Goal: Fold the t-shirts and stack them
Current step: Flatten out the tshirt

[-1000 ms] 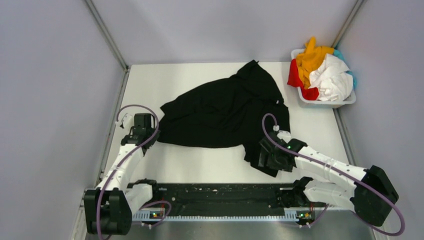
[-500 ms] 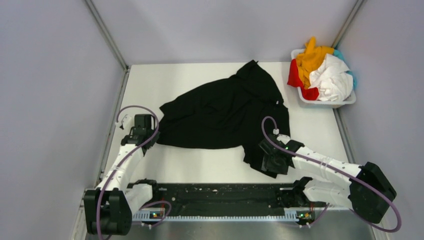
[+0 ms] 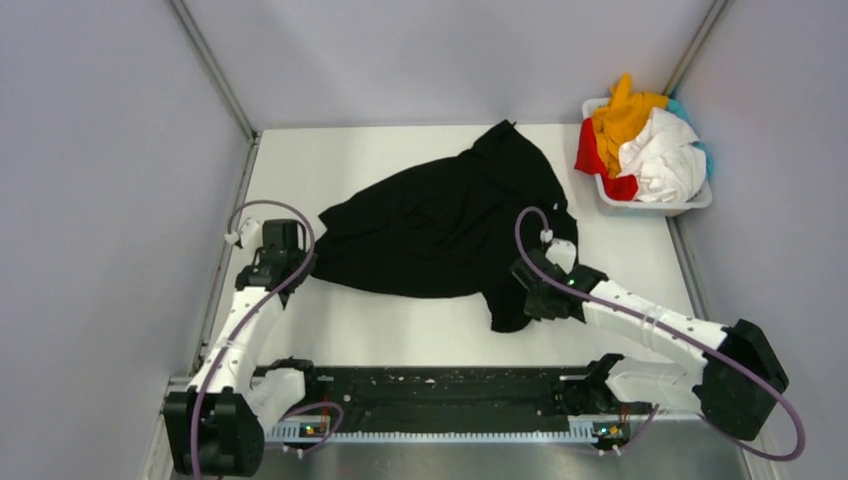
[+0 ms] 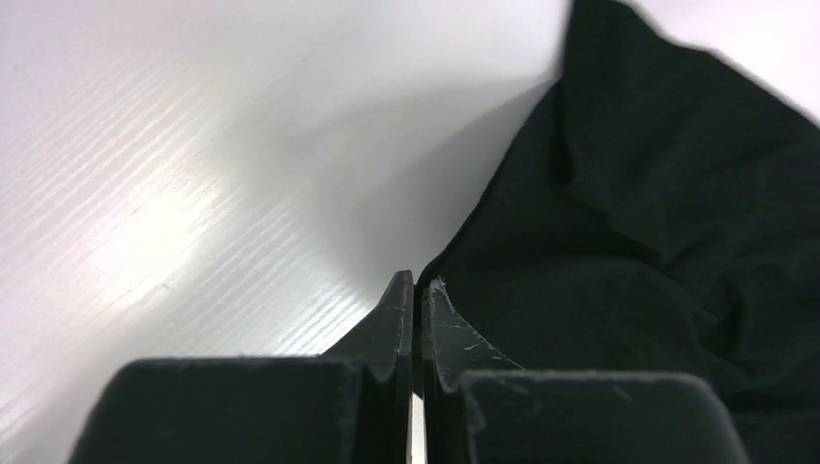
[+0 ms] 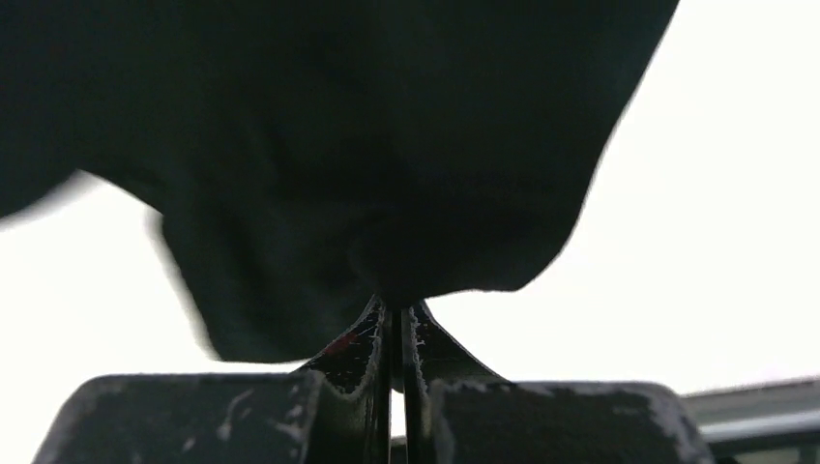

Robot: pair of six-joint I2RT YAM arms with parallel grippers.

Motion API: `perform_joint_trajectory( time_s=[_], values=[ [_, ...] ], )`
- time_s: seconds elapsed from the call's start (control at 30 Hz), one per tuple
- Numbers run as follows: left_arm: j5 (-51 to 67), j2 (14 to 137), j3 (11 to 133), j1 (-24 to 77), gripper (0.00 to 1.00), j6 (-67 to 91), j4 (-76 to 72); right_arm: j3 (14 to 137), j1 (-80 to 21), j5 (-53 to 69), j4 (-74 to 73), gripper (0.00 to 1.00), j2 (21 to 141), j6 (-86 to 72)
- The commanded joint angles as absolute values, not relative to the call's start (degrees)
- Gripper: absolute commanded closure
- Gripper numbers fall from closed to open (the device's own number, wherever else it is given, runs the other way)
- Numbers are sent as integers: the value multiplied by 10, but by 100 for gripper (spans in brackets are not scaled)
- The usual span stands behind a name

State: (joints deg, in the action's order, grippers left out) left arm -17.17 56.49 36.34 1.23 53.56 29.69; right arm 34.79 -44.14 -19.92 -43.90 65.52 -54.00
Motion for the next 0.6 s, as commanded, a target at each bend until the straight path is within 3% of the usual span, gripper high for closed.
perform_joint_trajectory(
  time_s=[0.0,0.3,0.57],
  values=[
    [-171,525,451,14,100,511,309,484,-433,-355,-399,100,576,-476],
    [-185,442,641,14,100,468,351,731,-412,-431,-341,100,488,-296],
    [-158,426,894,14,100,422,407,1018,-412,-303,-349,100,525,-173]
  ],
)
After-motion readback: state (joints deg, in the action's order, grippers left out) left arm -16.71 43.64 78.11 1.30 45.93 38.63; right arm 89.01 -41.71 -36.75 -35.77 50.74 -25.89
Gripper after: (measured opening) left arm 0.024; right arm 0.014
